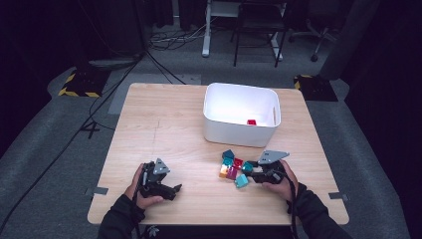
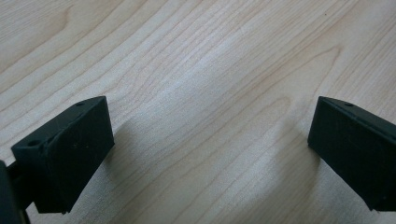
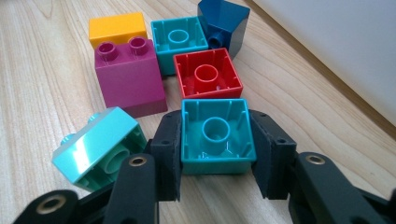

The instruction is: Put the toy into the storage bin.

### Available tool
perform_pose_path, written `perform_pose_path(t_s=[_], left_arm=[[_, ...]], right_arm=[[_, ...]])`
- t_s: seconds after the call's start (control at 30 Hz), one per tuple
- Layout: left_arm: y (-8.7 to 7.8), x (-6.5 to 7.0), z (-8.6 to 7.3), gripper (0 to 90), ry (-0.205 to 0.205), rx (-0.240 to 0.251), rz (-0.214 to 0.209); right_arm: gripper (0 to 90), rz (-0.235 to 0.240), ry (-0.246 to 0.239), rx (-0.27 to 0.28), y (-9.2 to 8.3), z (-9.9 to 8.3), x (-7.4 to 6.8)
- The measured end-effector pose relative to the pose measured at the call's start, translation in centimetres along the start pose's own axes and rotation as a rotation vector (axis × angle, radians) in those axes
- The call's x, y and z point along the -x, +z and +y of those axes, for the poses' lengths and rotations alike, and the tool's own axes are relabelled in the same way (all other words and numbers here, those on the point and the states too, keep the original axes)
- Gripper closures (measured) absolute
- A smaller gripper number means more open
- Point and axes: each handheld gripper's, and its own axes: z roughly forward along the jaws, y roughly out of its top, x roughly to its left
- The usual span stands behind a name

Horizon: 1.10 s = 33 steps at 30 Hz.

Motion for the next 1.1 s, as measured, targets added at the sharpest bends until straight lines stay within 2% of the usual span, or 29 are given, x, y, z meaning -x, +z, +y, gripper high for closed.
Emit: perform_pose_path(t_s=[0.1,0.33,0.37,0.63,0.73,0.77,0.8,0.87,0.97,1.1], left_arm=[[0.0,0.0,0.0,0.5,0.002,-0.002,0.001],[0.0,0.0,0.0,0.5,0.001,-0.003,0.000],[0.0,0.0,0.0,0.4,0.003,-0.002,0.000],[0.0,0.0,0.0,0.4,0.002,0.000,0.001],[0.0,0.0,0.0,0.4,0.000,0.001,0.001],[0.0,0.0,0.0,0.4,-0.001,-0.001,0.001],[0.0,0.0,0.0,0.4,0.000,0.000,0.000],[0.0,0.0,0.0,0.5,0.000,0.000,0.000],[0.0,0.0,0.0,0.4,0.000,0.000,0.000],[0.0,0.0,0.0,0.4,0.000,0.000,0.000]], right_arm=[[59.2,-0.002,0.018,0.024,-0.4,0.0,0.0],[59.1,-0.019,0.027,0.033,-0.9,0.0,0.2],[59.1,-0.026,0.010,0.033,-1.1,-0.1,0.4],[59.2,-0.039,0.039,0.055,-2.0,-0.1,0.9],[59.2,-0.048,0.028,0.063,-2.3,0.0,1.0],[59.2,-0.054,0.027,0.073,-2.5,0.0,1.0],[59.2,-0.083,0.026,0.073,-2.8,0.1,1.1],[59.2,-0.099,0.031,0.078,-3.0,0.1,1.1],[59.2,-0.094,0.037,0.068,-3.1,0.1,1.1],[59.2,-0.106,0.041,0.086,-3.6,0.2,1.5]])
